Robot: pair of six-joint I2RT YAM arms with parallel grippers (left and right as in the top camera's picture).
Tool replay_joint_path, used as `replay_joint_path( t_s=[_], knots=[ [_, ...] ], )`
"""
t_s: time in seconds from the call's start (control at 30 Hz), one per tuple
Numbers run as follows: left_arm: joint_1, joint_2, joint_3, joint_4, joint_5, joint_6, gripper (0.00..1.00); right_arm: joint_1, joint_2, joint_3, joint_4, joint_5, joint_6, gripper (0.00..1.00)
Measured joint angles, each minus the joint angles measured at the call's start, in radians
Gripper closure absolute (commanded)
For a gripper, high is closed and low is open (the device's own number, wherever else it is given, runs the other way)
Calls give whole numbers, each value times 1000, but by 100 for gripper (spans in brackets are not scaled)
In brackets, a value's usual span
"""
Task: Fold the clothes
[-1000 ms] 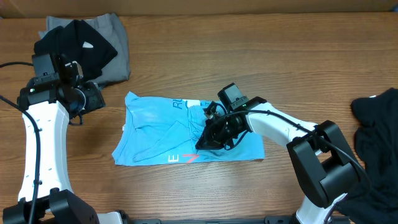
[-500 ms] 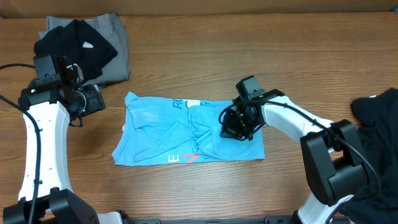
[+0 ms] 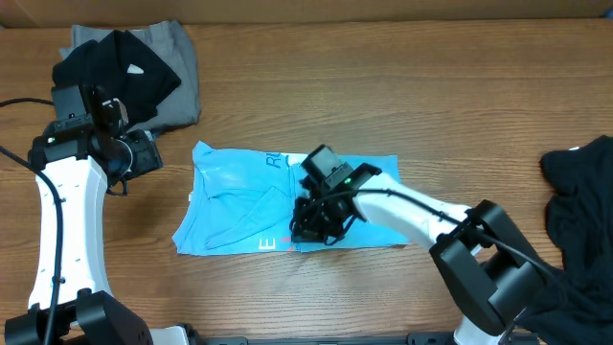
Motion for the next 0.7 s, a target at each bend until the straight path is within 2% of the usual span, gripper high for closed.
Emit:
replay_joint_path(
  t_s=[0.2,0.3,0.4,0.53,0.7],
  knots=[
    [0,0,-4,-15,0,-8,28,-137,-53,39,-32,44,-34,96],
    [0,0,-39,5,1,-16,13,-187,-98,51,-24,58,-73,96],
    [0,0,-117,87,13,-21,5,-213,-116,55,-36,58,-119,94],
    [0,0,-233,221,90,26,4,-248,-118,55,-74,58,-187,92],
    [0,61,-295,280,179,93,5,-288,-123,55,-126,61,-259,92]
  ],
)
